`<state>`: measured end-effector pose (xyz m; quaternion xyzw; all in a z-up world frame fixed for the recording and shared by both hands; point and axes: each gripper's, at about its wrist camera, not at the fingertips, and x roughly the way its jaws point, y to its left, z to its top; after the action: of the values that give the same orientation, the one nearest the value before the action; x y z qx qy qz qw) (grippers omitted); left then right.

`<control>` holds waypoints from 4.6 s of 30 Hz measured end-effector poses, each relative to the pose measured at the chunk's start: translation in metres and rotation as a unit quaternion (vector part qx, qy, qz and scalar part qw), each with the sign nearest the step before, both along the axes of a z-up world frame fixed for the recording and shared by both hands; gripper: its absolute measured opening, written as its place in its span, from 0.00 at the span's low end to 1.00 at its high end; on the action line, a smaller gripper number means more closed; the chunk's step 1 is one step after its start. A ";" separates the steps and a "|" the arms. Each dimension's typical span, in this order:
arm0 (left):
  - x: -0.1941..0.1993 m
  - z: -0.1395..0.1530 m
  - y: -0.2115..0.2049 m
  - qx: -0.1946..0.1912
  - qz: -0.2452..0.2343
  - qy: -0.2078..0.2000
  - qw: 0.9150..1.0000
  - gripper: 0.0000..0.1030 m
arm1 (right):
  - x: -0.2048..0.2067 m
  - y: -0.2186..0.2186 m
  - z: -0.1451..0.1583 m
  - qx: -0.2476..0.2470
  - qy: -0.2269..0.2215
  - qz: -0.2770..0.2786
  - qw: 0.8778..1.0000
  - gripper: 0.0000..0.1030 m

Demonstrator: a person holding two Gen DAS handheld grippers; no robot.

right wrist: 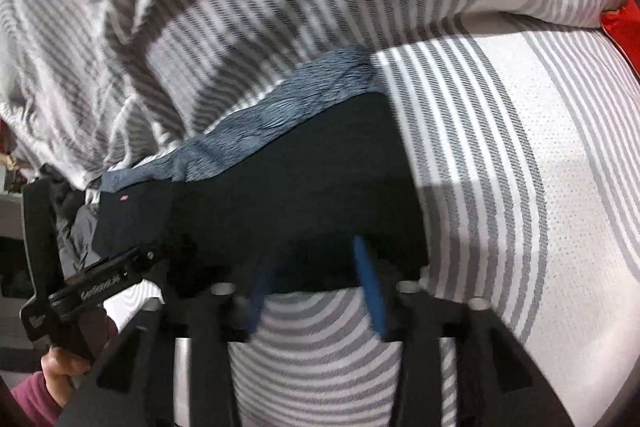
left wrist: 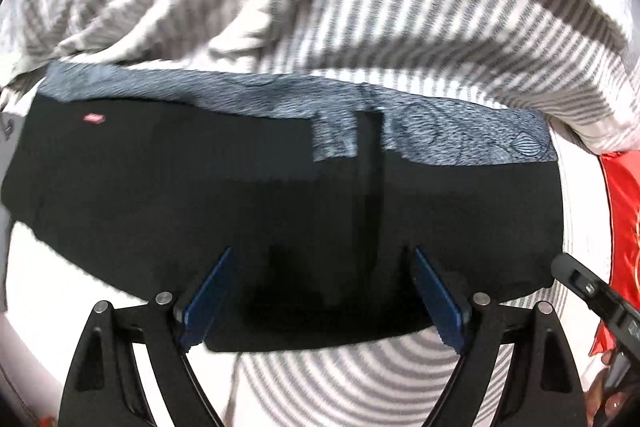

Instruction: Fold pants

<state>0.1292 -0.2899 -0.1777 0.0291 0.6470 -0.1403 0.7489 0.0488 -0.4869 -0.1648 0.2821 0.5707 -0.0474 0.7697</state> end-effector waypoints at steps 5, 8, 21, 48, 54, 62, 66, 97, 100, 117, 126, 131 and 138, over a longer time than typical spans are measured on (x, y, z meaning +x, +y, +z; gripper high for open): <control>-0.012 0.011 0.014 0.015 0.029 -0.008 0.999 0.87 | -0.002 0.019 0.005 0.011 0.015 0.040 0.999 0.66; -0.022 0.017 0.022 0.020 0.046 -0.015 0.999 0.87 | -0.004 0.027 0.003 0.013 0.020 0.061 0.998 0.69; -0.050 0.013 0.046 -0.022 0.087 -0.035 0.995 0.87 | -0.019 0.038 0.009 0.010 0.028 0.090 0.995 0.80; 0.018 -0.015 0.285 -0.085 0.212 -0.009 0.974 0.87 | 0.042 0.221 -0.007 -0.002 0.065 0.125 0.990 0.84; 0.041 -0.033 0.320 -0.148 0.263 -0.009 0.953 0.87 | 0.059 0.249 -0.014 -0.003 0.071 0.154 0.985 0.84; 0.060 -0.058 0.322 -0.184 0.275 0.000 0.944 0.86 | 0.066 0.271 -0.022 0.004 0.078 0.182 0.980 0.84; 0.065 -0.063 0.322 -0.202 0.279 0.002 0.939 0.86 | 0.069 0.273 -0.023 0.006 0.077 0.187 0.979 0.84; 0.042 -0.010 0.222 0.090 0.032 -0.213 0.972 0.31 | 0.267 0.363 0.015 0.065 0.087 0.312 0.944 0.85; 0.035 -0.008 0.224 0.096 0.016 -0.223 0.970 0.31 | 0.281 0.393 0.004 0.064 0.112 0.346 0.930 0.85; 0.019 -0.003 0.201 0.119 -0.049 -0.258 0.958 0.31 | 0.293 0.435 -0.057 0.068 0.213 0.403 0.887 0.17; -0.007 0.041 0.159 0.116 -0.106 -0.316 0.935 0.31 | 0.264 0.352 -0.008 0.158 0.122 0.324 0.925 0.16; -0.027 0.075 0.129 0.106 -0.137 -0.348 0.921 0.31 | 0.237 0.298 0.029 0.202 0.064 0.286 0.934 0.16; -0.061 0.119 0.061 0.071 -0.189 -0.366 0.908 0.31 | 0.181 0.205 0.075 0.240 -0.013 0.228 0.944 0.17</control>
<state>0.0679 -0.2287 -0.0590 0.2536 0.3179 -0.2122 0.8886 0.2297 -0.2821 -0.0899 0.3215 0.6043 0.2708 0.6768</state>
